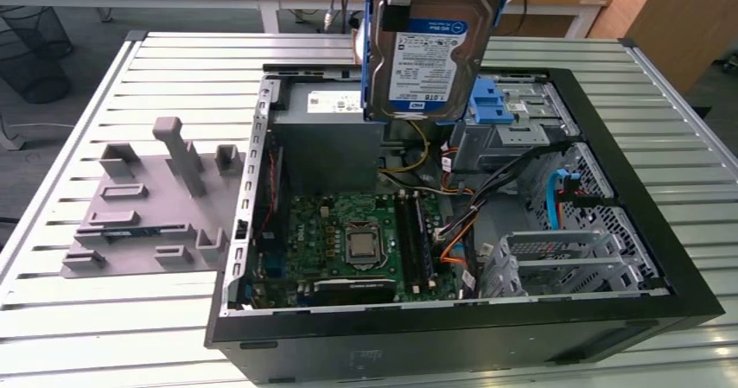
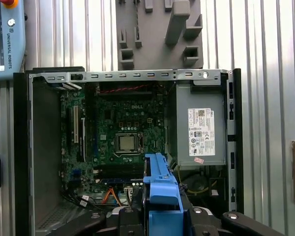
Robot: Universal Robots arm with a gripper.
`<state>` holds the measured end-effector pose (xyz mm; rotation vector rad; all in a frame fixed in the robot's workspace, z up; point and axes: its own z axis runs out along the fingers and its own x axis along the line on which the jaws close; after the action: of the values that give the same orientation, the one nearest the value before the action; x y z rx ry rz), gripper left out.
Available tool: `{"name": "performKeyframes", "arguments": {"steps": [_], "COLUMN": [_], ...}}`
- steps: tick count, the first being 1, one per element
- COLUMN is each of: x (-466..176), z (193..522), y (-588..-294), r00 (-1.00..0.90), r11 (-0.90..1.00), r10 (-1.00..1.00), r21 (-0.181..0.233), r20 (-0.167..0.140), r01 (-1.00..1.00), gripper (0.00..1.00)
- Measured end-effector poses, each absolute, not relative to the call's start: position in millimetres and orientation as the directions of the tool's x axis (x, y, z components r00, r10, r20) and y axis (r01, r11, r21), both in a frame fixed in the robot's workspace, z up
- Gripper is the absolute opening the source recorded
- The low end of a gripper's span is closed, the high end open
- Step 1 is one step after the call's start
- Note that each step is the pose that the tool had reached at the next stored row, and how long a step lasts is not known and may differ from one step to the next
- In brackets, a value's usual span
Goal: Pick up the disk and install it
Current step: 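Pick up the disk, then insert the disk into the insertion slot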
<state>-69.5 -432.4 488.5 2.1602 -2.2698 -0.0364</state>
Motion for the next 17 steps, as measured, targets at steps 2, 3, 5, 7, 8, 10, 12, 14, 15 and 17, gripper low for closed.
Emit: {"name": "performKeyframes", "arguments": {"steps": [2,3,5,7,8,10,12,14,15,17], "x": [-69.5,-69.3,-69.1,-69.0,-69.0,-69.0,-68.9,-68.9,-68.9,-68.9], "z": [488.5,488.5,488.5,488.5,488.5,488.5,488.5,488.5,488.5,488.5], "y": [-432.4,-432.4,-432.5,-432.5,-432.5,-432.5,-432.5,-433.0,-433.7,-436.0], "r00": [-0.05,-0.05,-0.05,-0.05,-0.05,-0.05,-0.05,-0.049,-0.049,-0.05], "r11": [0.049,0.049,0.049,0.049,0.049,0.049,0.049,0.049,0.049,0.049], "r10": [-0.999,-0.999,-0.999,-0.999,-0.999,-0.999,-0.999,-0.999,-0.999,-0.999], "r21": [0.022,0.022,0.022,0.022,0.022,0.022,0.022,0.022,0.022,0.022], "r20": [-0.01,-0.01,-0.01,-0.01,-0.01,-0.01,-0.01,-0.01,-0.01,-0.01], "r01": [-0.999,-0.999,-0.999,-0.999,-0.999,-0.999,-0.999,-0.999,-0.999,-0.999], "gripper": [0.36,0.36,0.36,0.36,0.36,0.36,0.36,0.36,0.36,0.36]}}
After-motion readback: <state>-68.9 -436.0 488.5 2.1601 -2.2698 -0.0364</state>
